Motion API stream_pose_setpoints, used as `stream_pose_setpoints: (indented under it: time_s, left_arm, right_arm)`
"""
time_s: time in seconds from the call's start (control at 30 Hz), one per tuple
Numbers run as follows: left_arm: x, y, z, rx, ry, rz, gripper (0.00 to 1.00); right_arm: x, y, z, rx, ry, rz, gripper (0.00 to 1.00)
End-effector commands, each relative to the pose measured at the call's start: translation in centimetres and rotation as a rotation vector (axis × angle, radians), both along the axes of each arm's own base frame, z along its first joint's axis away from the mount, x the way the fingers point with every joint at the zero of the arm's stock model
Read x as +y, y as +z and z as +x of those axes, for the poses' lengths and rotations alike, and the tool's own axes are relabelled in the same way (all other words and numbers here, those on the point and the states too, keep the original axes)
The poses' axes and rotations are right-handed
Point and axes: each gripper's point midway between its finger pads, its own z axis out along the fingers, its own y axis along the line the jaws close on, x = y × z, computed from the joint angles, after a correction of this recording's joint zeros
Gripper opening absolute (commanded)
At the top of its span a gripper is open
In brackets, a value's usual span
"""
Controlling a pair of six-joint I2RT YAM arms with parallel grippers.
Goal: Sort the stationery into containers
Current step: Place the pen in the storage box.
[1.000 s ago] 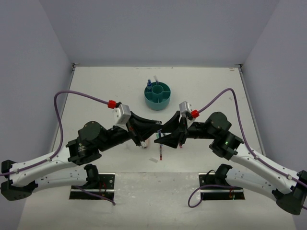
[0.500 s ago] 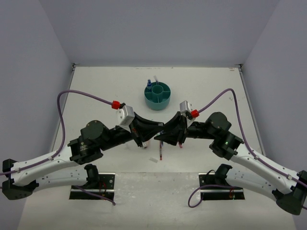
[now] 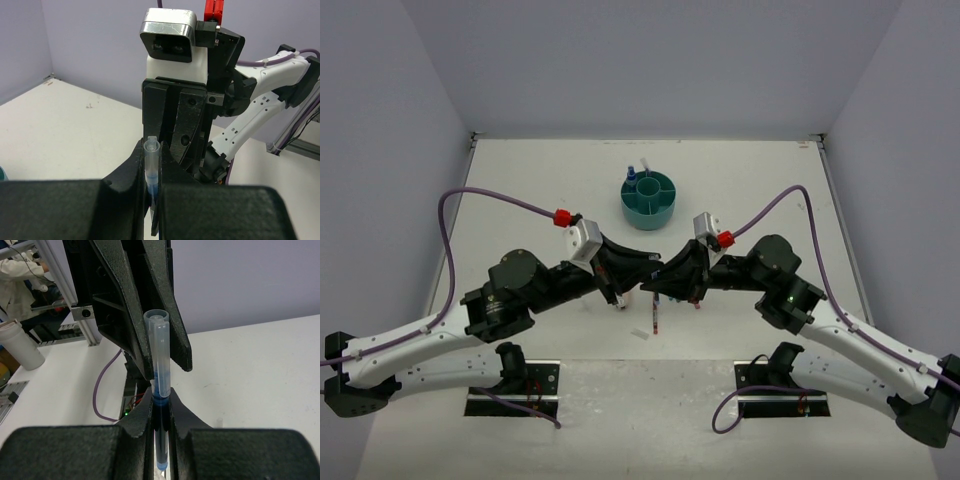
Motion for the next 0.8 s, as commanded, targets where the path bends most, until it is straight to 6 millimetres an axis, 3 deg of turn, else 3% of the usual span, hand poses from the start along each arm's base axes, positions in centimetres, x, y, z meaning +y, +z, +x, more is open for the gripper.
stream_pose_setpoints:
  time_s: [0.0, 0.13, 0.17, 0.23, 0.27, 0.4, 0.57, 0.7, 0.77]
  left_arm:
    - [0.9, 3.5, -0.4, -0.056, 0.004, -0.073, 0.0]
    - [1.0, 3.6, -0.3, -0.05, 0.011, -0.08, 0.0]
    - [0.9, 3.4, -0.3, -0.049, 0.008, -0.075, 0.04]
    - [0.6, 2.7, -0.2, -0.043, 0.009, -0.056, 0.31]
    - [0.5, 2.5, -0.1, -0.042, 0.01, -0.052, 0.35]
    - [0.5, 0.4, 1.6, 0.016, 0.102, -0.009, 0.97]
    - [3.9, -0.1, 6.2, 0.159, 0.422, -0.013, 1.0]
    - [10.6, -1.1, 9.8, 0.314, 0.833, -0.031, 1.0]
    - [12.9, -1.6, 10.1, 0.349, 0.94, -0.023, 1.0]
  right_arm:
    - [0.3, -1.3, 0.6, 0.029, -0.011, -0.023, 0.0]
    - [0.4, -1.7, 0.8, 0.039, -0.018, -0.032, 0.0]
    - [0.4, -1.7, 0.8, 0.04, -0.023, -0.03, 0.0]
    - [0.3, -1.0, 1.4, 0.045, -0.063, -0.012, 0.0]
    - [0.2, -0.9, 1.5, 0.05, -0.07, -0.011, 0.0]
    - [-0.1, 0.4, 4.2, 0.075, -0.226, 0.018, 0.0]
    - [-1.0, -1.4, 11.2, 0.166, -0.522, -0.007, 0.0]
    - [-2.6, -2.5, 18.0, 0.2, -0.763, 0.009, 0.0]
    - [-4.1, -3.5, 22.8, 0.177, -0.94, -0.019, 0.0]
